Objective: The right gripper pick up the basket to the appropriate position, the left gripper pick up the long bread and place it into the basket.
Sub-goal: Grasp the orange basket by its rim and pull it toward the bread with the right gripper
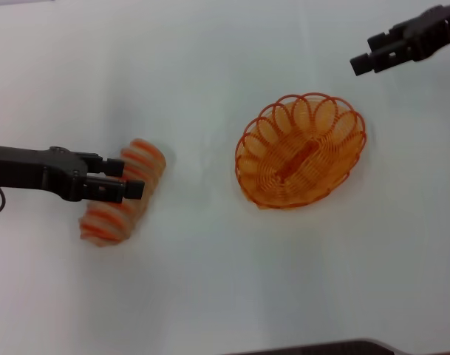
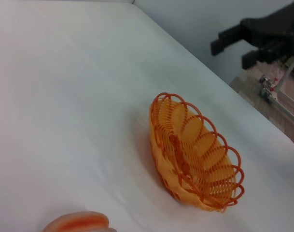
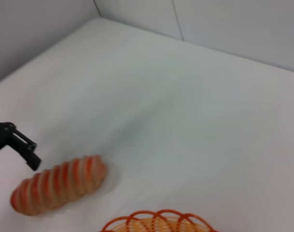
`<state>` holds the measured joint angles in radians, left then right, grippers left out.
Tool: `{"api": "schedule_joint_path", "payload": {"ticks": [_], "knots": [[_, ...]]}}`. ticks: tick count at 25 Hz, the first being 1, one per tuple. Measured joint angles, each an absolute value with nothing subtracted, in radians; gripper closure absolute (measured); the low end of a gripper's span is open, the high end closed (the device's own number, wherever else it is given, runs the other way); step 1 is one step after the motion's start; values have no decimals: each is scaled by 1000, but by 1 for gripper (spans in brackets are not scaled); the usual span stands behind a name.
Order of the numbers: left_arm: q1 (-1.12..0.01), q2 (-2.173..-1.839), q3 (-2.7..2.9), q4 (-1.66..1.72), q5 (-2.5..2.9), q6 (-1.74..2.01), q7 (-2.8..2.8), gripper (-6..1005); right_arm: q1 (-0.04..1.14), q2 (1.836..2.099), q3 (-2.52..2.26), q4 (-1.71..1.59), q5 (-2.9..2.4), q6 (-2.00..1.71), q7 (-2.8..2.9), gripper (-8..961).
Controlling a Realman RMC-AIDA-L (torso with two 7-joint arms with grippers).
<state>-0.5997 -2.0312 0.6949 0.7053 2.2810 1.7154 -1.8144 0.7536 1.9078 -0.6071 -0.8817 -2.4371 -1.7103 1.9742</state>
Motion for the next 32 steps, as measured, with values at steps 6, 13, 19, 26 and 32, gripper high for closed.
{"api": "schedule_joint_path", "payload": {"ticks": [6,13,19,26,32], "knots": [[-603,-2030,695,705,2281,1722,-1836,188,845,1942,-655,-869,-2596,-1596,2055,194],[-599,-2028,691,707,2281,1739,-1838,188,858,1967,-741,-806,-2610,-1496,2106,195],[-598,-2029,694,707,2281,1736,-1839,188,847,1968,-784,-754,-2614,-1459,2116,197],[-603,-2034,695,702,2281,1732,-1839,188,840,1988,-808,-740,-2704,-1419,2131,198],[-602,-2034,695,701,2281,1732,-1839,188,836,2014,-809,-736,-2716,-1386,2123,236]]}}
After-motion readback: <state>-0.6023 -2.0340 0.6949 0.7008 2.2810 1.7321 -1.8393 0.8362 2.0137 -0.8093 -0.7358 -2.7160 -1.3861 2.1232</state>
